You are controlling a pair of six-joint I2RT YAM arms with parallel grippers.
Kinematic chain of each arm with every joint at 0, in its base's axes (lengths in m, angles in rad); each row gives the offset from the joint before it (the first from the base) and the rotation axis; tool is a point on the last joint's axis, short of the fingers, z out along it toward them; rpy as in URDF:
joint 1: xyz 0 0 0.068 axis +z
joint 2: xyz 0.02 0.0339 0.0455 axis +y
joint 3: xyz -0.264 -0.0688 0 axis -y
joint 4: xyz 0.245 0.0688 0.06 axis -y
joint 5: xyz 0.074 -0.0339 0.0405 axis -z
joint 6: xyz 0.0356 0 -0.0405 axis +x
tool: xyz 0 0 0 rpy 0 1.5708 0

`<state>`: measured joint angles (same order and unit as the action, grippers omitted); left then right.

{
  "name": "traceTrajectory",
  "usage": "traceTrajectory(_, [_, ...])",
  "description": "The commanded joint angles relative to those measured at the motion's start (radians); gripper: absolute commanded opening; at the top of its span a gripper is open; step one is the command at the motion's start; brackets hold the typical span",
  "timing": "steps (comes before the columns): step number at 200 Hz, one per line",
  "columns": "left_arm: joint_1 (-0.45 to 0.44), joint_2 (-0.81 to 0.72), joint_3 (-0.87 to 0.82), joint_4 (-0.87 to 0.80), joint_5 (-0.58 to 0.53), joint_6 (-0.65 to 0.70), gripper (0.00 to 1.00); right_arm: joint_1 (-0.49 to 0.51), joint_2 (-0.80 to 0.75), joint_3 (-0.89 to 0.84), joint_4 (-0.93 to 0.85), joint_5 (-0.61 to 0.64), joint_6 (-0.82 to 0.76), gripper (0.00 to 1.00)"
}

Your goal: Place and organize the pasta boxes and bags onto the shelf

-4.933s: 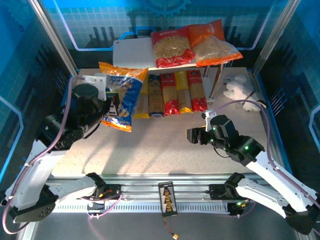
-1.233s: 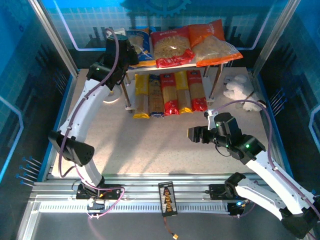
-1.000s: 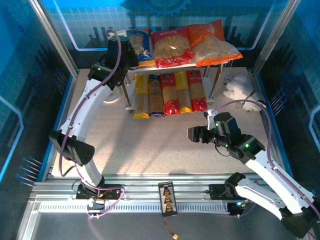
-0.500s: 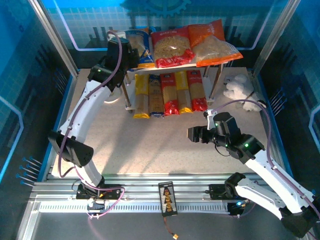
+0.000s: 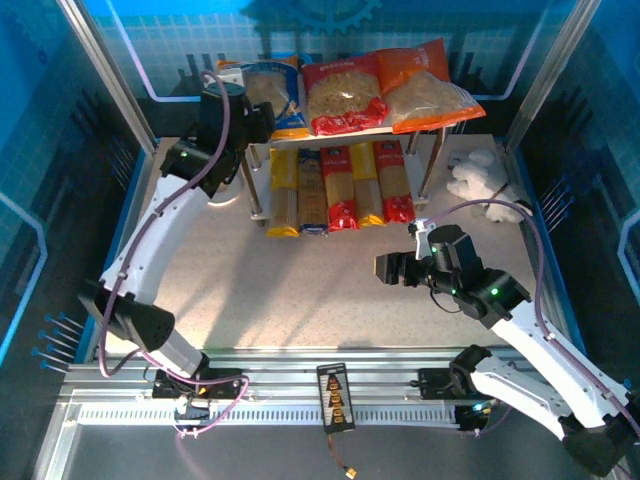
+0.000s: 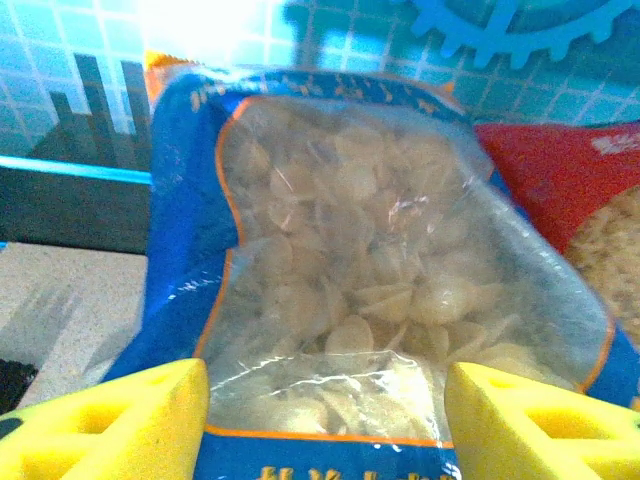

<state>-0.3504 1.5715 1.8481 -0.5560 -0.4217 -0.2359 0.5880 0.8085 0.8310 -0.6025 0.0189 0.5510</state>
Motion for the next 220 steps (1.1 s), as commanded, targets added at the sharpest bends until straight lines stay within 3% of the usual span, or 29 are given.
traceTrajectory(1, [0.005, -0.09, -0.007, 0.017, 0.007, 0.04, 0.65, 0.0, -0.012, 0.024, -0.012, 0.016, 0.006, 0.82])
traceTrajectory(36, [0.005, -0.251, -0.109, 0.022, 0.009, 0.047, 0.69, 0.0, -0.013, 0.044, -0.04, 0.052, -0.012, 0.83])
traceTrajectory(74, [0.004, -0.57, -0.529, 0.046, 0.047, -0.041, 0.7, -0.006, -0.036, 0.089, -0.103, 0.164, -0.061, 0.88])
traceTrajectory(109, [0.004, -0.752, -0.853, 0.047, 0.061, -0.096, 0.69, -0.025, -0.047, 0.111, -0.141, 0.241, -0.098, 0.92])
traceTrajectory(174, [0.004, -0.849, -1.144, 0.128, 0.013, -0.076, 0.79, -0.055, -0.141, 0.054, -0.171, 0.276, -0.078, 0.92])
traceTrajectory(205, [0.005, -0.829, -1.254, 0.278, -0.026, 0.005, 0.8, -0.062, -0.173, 0.004, -0.184, 0.281, -0.075, 0.92])
traceTrajectory(209, [0.005, -0.821, -1.274, 0.307, -0.035, 0.02, 0.83, -0.062, -0.172, 0.002, -0.186, 0.283, -0.076, 0.92])
traceTrajectory(213, [0.005, -0.813, -1.299, 0.34, -0.046, 0.029, 0.95, -0.064, -0.172, 0.002, -0.186, 0.284, -0.077, 0.92])
traceTrajectory(220, [0.005, -0.799, -1.346, 0.417, -0.07, 0.054, 0.99, -0.064, -0.171, 0.002, -0.186, 0.288, -0.079, 0.92])
